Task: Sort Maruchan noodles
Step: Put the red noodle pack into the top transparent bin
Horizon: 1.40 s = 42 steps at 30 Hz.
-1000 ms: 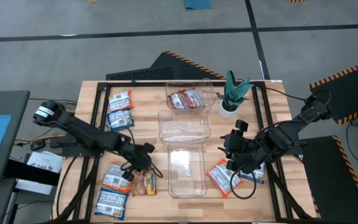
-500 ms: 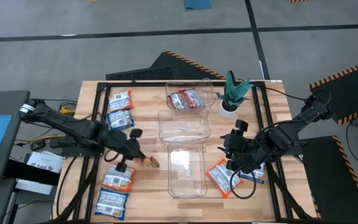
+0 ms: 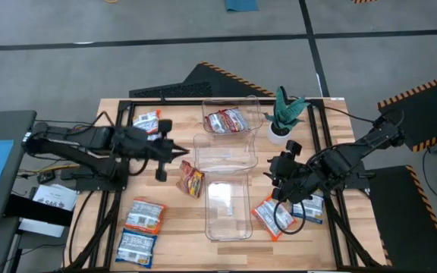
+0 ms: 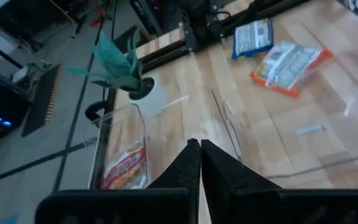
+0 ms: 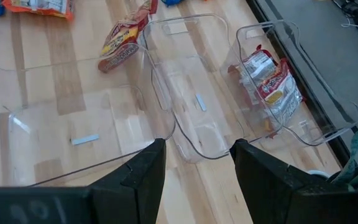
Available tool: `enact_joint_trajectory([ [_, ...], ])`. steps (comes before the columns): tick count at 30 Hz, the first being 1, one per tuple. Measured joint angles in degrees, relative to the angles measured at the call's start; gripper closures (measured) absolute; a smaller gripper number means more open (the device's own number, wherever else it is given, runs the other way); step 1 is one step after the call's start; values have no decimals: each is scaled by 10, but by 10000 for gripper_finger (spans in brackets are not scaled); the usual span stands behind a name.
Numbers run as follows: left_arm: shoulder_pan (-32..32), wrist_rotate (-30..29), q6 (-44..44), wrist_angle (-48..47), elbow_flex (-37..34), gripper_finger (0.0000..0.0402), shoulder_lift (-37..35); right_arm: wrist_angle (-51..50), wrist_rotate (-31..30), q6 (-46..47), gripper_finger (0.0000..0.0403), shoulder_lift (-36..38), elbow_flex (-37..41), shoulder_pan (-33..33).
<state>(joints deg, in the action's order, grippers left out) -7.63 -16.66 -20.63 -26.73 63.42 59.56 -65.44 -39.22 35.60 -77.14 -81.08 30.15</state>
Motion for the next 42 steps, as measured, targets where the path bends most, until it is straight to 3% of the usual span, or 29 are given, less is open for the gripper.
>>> enact_joint_trajectory([
  [8,39,68,89,-80,5,379,18,-3,3,-1,191,0,0,9],
  [14,40,75,125,-142,-23,294,61,1,3,0,191,0,0,11],
  [19,51,68,74,-128,-65,217,94,0,3,-1,191,0,0,11],
  [23,74,90,41,-105,-81,181,114,0,3,0,191,0,0,11],
  [30,111,165,0,-94,-82,174,158,-1,3,0,191,0,0,11],
  [42,154,176,-37,-107,-81,175,194,0,3,0,191,0,0,11],
])
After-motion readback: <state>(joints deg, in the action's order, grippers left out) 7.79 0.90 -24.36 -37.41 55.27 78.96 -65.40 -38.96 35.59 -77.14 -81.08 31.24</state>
